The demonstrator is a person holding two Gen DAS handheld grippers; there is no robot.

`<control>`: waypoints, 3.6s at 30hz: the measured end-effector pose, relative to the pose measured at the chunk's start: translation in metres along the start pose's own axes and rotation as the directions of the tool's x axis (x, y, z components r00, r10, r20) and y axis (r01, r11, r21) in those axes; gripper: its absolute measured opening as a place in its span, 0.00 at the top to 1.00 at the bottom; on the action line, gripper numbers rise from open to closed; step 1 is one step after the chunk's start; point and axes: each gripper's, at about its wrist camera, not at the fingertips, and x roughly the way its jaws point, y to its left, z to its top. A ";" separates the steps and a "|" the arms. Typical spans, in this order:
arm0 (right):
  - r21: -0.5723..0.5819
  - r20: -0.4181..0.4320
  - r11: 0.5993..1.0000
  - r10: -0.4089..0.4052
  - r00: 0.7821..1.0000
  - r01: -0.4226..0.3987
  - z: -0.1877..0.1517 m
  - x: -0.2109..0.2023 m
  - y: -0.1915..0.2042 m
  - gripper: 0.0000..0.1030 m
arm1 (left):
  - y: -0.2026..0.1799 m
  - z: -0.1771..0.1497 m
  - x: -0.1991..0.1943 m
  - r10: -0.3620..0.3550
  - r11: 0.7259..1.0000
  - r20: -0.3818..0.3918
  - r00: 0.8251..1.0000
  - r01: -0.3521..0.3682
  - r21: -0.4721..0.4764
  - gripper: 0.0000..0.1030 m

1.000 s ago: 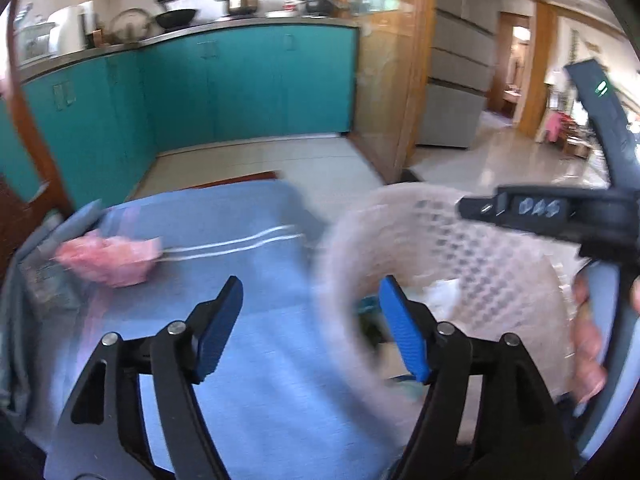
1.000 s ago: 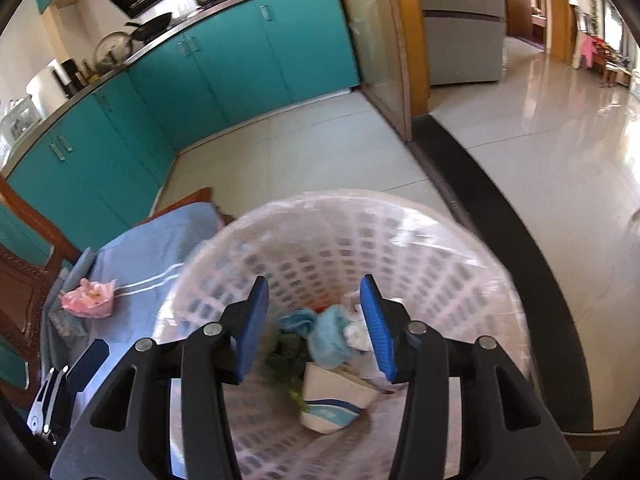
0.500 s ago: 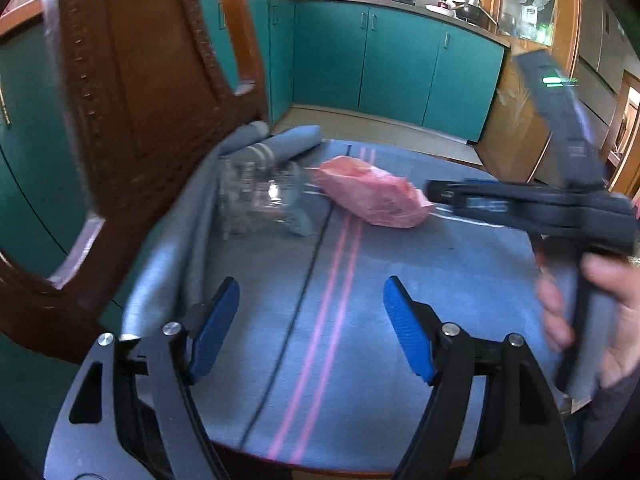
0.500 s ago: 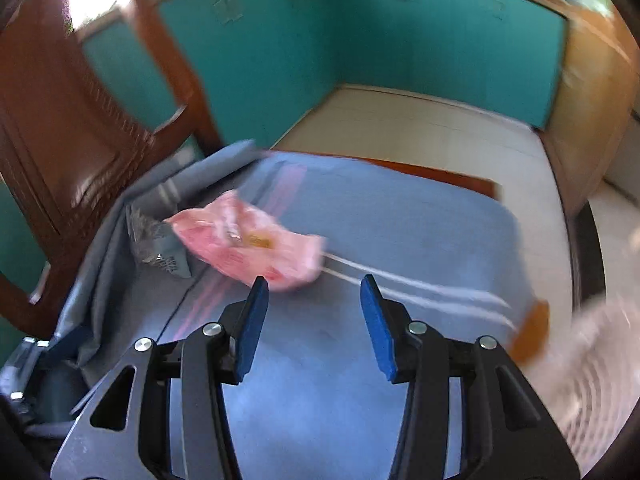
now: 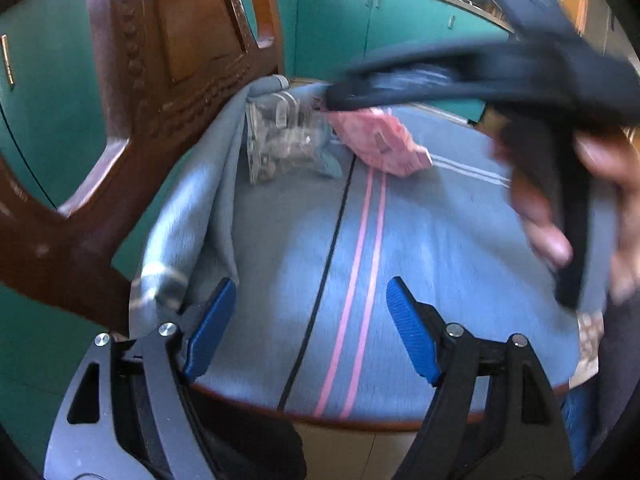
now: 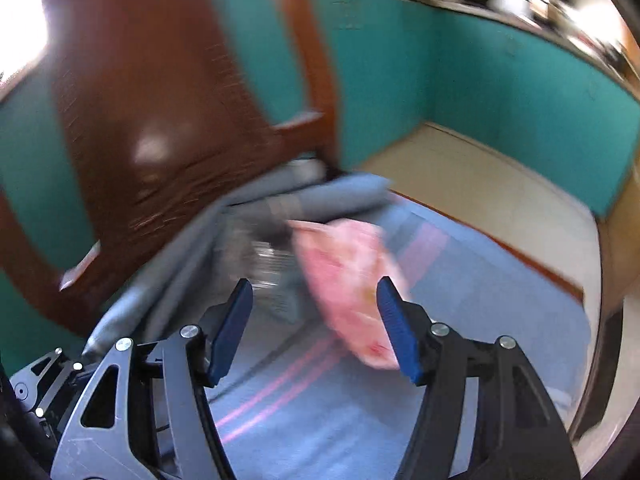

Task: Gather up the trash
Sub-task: 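Move both grippers back over the seat toward the remaining bags, then grasp the clear plastic bag with the right gripper while the left gripper grasps the pink bag, then carry the clear bag into the wastebasket and open the right gripper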

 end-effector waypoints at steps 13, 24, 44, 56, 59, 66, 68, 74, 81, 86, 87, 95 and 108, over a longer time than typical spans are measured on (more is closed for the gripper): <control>-0.312 -0.263 0.950 -0.056 0.963 -0.030 -0.003 0.084 0.049 0.86 | 0.005 -0.015 -0.005 -0.021 1.000 -0.040 0.999 0.021 -0.020 0.22; -0.153 -0.144 0.982 0.085 0.986 -0.107 -0.031 -0.019 0.016 0.96 | 0.013 -0.014 -0.015 -0.030 0.999 -0.013 0.999 0.029 -0.029 0.19; 0.196 -0.130 0.965 -0.153 0.980 0.177 -0.106 -0.077 -0.079 0.39 | -0.020 0.141 0.097 -0.120 0.955 -0.033 0.992 0.106 -0.276 0.08; 0.126 -0.130 0.976 -0.160 0.978 0.177 -0.097 -0.051 -0.074 0.33 | -0.023 0.130 0.138 -0.044 0.984 -0.175 0.984 0.012 -0.177 0.47; 0.085 -0.133 0.974 -0.196 0.972 0.208 -0.090 -0.039 -0.071 0.28 | -0.019 0.118 0.125 -0.051 0.990 -0.170 0.984 0.027 -0.139 0.57; 0.027 -0.154 0.966 -0.249 0.956 0.256 -0.083 -0.014 -0.060 0.17 | -0.011 0.088 0.067 -0.019 0.998 -0.072 0.997 0.015 -0.053 0.58; 0.019 -0.174 0.966 -0.250 0.953 0.257 -0.085 -0.004 -0.056 0.16 | -0.005 0.078 0.050 -0.012 0.998 -0.038 0.999 0.010 -0.054 0.58; 0.042 -0.167 0.973 -0.218 0.962 0.228 -0.086 0.000 -0.055 0.34 | 0.004 0.063 0.017 -0.010 0.996 0.039 0.999 0.013 -0.088 0.59; 0.010 -0.153 0.982 -0.187 0.970 0.191 -0.093 -0.016 -0.038 0.61 | -0.007 0.046 -0.013 0.028 0.997 0.107 0.994 -0.020 -0.070 0.59; 0.020 -0.149 0.985 -0.168 0.974 0.173 -0.097 -0.027 -0.035 0.62 | -0.017 0.038 -0.020 0.026 0.999 0.110 0.994 -0.021 -0.042 0.59; 0.026 -0.153 0.985 -0.167 0.974 0.173 -0.098 -0.028 -0.036 0.63 | -0.018 0.036 -0.020 0.026 0.999 0.111 0.993 -0.021 -0.042 0.59; 0.061 -0.129 0.983 -0.165 0.978 0.174 -0.099 -0.042 -0.038 0.65 | -0.024 0.029 -0.017 0.027 1.000 0.110 0.994 -0.025 -0.019 0.59; 0.168 0.029 0.966 -0.203 0.979 0.195 -0.089 -0.104 -0.059 0.65 | -0.035 0.036 -0.052 0.030 0.999 0.219 0.975 -0.035 0.019 0.59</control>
